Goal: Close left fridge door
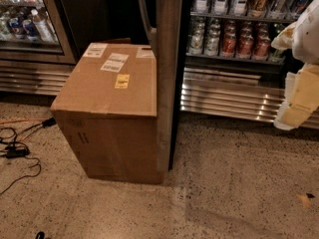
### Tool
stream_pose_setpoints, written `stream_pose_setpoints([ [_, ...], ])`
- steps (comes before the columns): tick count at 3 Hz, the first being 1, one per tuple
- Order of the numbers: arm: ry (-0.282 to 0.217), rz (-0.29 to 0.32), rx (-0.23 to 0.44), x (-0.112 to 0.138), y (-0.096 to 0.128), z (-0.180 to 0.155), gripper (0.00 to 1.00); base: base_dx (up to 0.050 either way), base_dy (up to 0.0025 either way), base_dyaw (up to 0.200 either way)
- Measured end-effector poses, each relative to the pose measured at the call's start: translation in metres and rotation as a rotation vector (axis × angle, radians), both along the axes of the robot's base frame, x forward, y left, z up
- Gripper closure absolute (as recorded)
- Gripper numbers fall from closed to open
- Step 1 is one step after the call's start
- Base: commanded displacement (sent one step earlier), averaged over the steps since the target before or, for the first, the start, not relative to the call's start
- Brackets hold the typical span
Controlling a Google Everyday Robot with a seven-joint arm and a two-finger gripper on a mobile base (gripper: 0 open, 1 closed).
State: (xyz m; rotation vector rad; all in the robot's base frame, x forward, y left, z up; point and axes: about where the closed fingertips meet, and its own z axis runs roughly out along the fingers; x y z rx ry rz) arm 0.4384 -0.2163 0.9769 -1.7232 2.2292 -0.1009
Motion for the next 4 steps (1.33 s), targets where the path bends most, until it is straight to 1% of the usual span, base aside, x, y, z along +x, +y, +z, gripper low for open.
stream_pose_setpoints([
  [1, 0.0, 0.0, 0.0, 0.0, 0.0, 0.0, 0.0, 0.0, 0.0, 0.0],
  [2, 0.014, 0.0, 0.014, 0.004, 0.003, -0.01, 0.0, 0.0, 0.0, 0.0],
  [3, 0.115, -0.002, 0.026, 0.019, 0.004, -0.05, 0.0, 0.0, 0.0, 0.0],
  [4, 0.248, 0.016, 0.025, 0.028, 0.013, -0.107, 0.0, 0.0, 0.0, 0.0],
])
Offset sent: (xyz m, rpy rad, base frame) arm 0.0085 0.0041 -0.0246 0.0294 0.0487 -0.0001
